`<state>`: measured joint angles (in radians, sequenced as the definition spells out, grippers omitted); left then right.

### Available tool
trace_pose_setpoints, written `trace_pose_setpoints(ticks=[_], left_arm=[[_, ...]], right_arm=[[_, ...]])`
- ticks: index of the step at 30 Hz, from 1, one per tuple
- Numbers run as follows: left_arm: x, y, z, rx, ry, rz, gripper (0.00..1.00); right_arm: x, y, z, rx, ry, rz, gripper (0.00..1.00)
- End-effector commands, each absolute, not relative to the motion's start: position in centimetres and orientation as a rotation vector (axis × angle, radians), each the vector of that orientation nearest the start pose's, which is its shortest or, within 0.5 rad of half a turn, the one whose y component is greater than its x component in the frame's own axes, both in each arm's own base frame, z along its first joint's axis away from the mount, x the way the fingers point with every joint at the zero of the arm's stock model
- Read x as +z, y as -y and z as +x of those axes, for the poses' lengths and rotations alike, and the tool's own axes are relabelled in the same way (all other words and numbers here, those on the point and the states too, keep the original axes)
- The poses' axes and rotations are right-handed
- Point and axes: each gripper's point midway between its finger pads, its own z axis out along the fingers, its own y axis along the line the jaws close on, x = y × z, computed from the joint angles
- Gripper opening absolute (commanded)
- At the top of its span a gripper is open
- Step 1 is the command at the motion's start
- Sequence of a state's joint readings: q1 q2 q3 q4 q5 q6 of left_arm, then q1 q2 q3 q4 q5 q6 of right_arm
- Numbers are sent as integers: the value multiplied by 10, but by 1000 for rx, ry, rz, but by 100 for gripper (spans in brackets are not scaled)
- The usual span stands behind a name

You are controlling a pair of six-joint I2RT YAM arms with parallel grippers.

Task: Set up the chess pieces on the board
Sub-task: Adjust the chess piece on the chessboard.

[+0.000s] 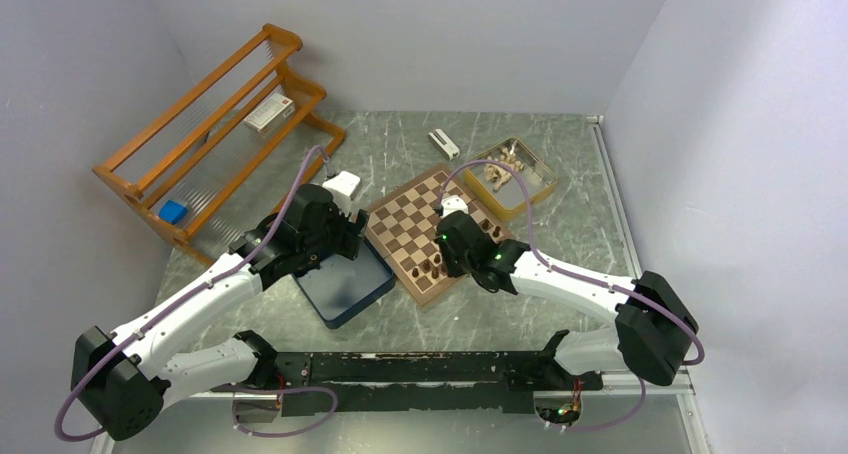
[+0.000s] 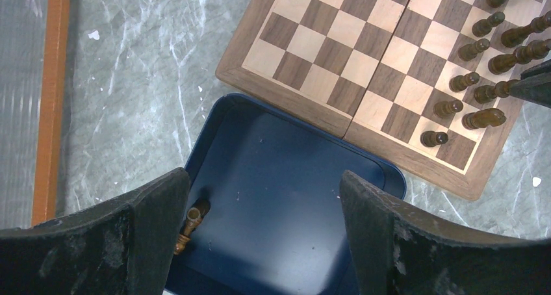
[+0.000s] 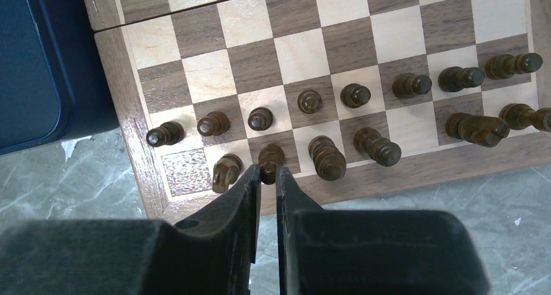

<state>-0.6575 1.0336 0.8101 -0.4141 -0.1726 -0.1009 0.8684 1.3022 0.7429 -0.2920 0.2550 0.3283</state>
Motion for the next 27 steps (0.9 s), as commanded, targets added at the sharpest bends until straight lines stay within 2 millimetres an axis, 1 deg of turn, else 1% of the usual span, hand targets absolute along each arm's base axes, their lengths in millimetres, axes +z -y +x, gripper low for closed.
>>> trace_pose_setpoints(ticks=[1, 6, 12, 15, 17, 19, 21, 23, 27], left_arm=[[173, 172, 267, -240, -2102, 506, 90], [173, 172, 267, -240, -2103, 504, 89], [174, 171, 267, -241, -2097, 501, 89], [174, 171, 267, -240, -2099, 501, 90], [174, 171, 267, -239, -2101, 501, 90], [173, 171, 267, -239, -2110, 489, 90], [173, 168, 267, -234, -2137, 436, 89], [175, 165, 265, -229, -2168, 379, 86], [178, 164, 256, -241, -2239, 354, 81]], right_arm=[[88, -232, 237, 265, -2310, -530, 15], [82, -232, 237, 254, -2325, -536, 18], [82, -232, 238, 249, -2328, -536, 20], [84, -233, 238, 249, -2327, -531, 27], [86, -234, 239, 255, -2322, -523, 29], [92, -235, 240, 268, -2311, -514, 31], [101, -237, 242, 277, -2293, -503, 32], [112, -237, 245, 281, -2271, -495, 34], [135, -239, 249, 303, -2220, -473, 41]])
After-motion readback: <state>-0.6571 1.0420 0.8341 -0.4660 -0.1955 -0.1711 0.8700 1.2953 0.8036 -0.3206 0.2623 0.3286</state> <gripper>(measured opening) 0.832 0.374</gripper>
